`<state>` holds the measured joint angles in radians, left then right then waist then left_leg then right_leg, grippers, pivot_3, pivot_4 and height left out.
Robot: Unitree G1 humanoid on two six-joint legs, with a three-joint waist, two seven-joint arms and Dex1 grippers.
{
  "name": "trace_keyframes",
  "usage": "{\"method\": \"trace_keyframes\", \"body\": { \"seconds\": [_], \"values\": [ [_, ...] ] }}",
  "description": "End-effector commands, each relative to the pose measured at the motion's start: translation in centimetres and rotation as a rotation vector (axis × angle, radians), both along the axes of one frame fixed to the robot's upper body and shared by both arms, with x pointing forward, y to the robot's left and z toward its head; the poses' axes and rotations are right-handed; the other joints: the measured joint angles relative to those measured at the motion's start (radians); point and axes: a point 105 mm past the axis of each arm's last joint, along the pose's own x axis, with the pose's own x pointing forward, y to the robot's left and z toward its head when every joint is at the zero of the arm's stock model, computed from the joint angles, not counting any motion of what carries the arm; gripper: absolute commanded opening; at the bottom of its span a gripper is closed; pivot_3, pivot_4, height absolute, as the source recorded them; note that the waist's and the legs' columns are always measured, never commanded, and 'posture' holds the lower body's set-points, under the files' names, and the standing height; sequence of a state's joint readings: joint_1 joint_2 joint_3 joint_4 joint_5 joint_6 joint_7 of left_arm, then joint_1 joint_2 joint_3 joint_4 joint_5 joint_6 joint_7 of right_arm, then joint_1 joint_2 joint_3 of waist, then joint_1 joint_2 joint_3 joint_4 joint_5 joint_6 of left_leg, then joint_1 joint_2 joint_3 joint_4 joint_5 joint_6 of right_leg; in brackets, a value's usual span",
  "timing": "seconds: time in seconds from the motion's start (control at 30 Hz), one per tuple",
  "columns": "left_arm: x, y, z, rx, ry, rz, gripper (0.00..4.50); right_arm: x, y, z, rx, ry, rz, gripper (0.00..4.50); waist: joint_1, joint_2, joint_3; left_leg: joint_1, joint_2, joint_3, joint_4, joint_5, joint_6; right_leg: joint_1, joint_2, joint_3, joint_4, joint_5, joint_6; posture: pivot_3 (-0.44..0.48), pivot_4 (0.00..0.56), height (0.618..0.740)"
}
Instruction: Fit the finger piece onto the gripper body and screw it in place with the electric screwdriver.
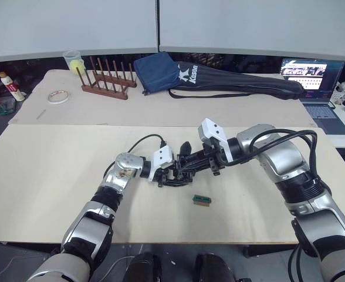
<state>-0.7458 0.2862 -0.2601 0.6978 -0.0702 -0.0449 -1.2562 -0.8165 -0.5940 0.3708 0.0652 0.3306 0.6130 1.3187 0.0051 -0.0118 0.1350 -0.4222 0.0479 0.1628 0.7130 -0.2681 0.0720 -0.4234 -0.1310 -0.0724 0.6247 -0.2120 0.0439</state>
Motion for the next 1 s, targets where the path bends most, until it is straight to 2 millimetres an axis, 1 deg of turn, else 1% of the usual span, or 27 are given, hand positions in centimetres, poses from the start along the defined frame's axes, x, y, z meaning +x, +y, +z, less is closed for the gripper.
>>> {"method": "trace_keyframes", "body": {
  "seconds": [0.03,0.3,0.37,0.47,0.53,0.57,0.6,0.63,0.67,0.73,0.87,1.0],
  "values": [
    [0.6,-0.2,2.6,-0.051,-0.082,-0.021,2.36,-0.5,-3.7,-7.9,-0.233,0.220,-0.139,0.31,0.000,0.000,0.000,0.000,0.000,0.000,0.000,0.000,0.000,0.000,0.000,0.000,0.000,0.000,0.000,0.000,0.150,0.740],
    [0.5,-0.1,2.5,-0.049,-0.081,-0.020,2.36,-0.5,-3.5,-7.4,-0.209,0.197,-0.127,0.31,0.000,0.000,0.000,0.000,0.000,0.000,0.000,0.000,0.000,0.000,0.000,0.000,0.000,0.000,0.000,0.000,0.150,0.740],
    [0.5,0.0,2.5,-0.049,-0.081,-0.019,2.36,-0.4,-3.3,-6.8,-0.176,0.151,-0.114,0.31,0.000,0.000,0.000,0.000,0.000,0.000,0.000,0.000,0.000,0.000,0.000,0.000,0.000,0.000,0.000,0.000,0.150,0.740],
    [0.5,0.1,2.5,-0.047,-0.081,-0.017,2.36,0.2,-2.7,-5.3,-0.096,0.079,-0.125,0.31,0.000,0.000,0.000,0.000,0.000,0.000,0.000,0.000,0.000,0.000,0.000,0.000,0.000,0.000,0.000,0.000,0.150,0.740],
    [0.5,0.1,2.4,-0.046,-0.081,-0.016,2.36,0.6,-1.9,-3.9,-0.024,0.068,-0.140,1.35,-0.001,-0.001,0.000,0.000,0.000,0.000,0.000,0.000,0.000,0.000,0.000,0.000,0.000,0.000,0.000,0.000,0.150,0.740],
    [0.5,0.1,2.4,-0.045,-0.081,-0.017,2.36,0.7,-1.6,-3.4,0.003,0.066,-0.138,1.74,0.000,-0.003,0.000,-0.001,0.000,0.000,0.000,0.000,0.000,-0.001,0.000,-0.001,0.000,0.000,0.000,0.000,0.150,0.740],
    [0.5,0.1,2.4,-0.045,-0.081,-0.017,2.36,0.6,-1.2,-2.8,0.029,0.047,-0.120,2.01,-0.004,-0.002,0.002,-0.001,0.001,-0.001,0.000,0.000,0.000,-0.001,0.000,-0.002,0.000,0.000,0.000,0.000,0.150,0.740],
    [0.5,0.1,2.4,-0.045,-0.080,-0.018,2.36,0.5,-0.9,-2.5,0.043,0.031,-0.109,2.31,-0.007,-0.001,0.002,-0.005,0.000,0.001,0.000,0.001,-0.001,-0.005,-0.001,-0.001,0.001,0.000,0.000,0.000,0.150,0.740],
    [0.5,0.1,2.3,-0.045,-0.081,-0.019,2.36,0.4,-0.7,-2.3,0.051,0.015,-0.096,2.70,-0.010,-0.002,0.002,-0.005,0.000,0.001,0.000,0.003,-0.005,-0.006,-0.001,0.000,0.001,0.000,0.000,0.000,0.150,0.740],
    [0.5,0.1,2.4,-0.046,-0.081,-0.020,2.36,0.2,-0.4,-2.2,0.062,0.001,-0.084,3.37,-0.014,-0.002,0.002,-0.005,0.000,0.001,0.000,0.003,-0.005,-0.005,0.000,-0.001,0.001,0.000,0.000,0.000,0.150,0.740],
    [0.5,-0.1,2.4,-0.050,-0.083,-0.021,2.36,0.0,-0.8,-1.8,0.068,-0.055,-0.082,3.39,-0.013,-0.002,0.002,-0.006,0.000,0.000,0.000,0.003,-0.004,-0.005,0.000,-0.001,0.001,0.000,0.000,0.000,0.150,0.740],
    [0.3,-0.3,2.2,-0.052,-0.079,-0.027,2.36,-0.2,-1.6,0.1,0.109,-0.104,-0.087,3.39,-0.010,-0.002,0.002,-0.008,0.000,0.000,0.000,0.003,-0.004,-0.006,0.000,-0.001,0.000,0.000,0.000,0.000,0.150,0.740]
  ]
}}
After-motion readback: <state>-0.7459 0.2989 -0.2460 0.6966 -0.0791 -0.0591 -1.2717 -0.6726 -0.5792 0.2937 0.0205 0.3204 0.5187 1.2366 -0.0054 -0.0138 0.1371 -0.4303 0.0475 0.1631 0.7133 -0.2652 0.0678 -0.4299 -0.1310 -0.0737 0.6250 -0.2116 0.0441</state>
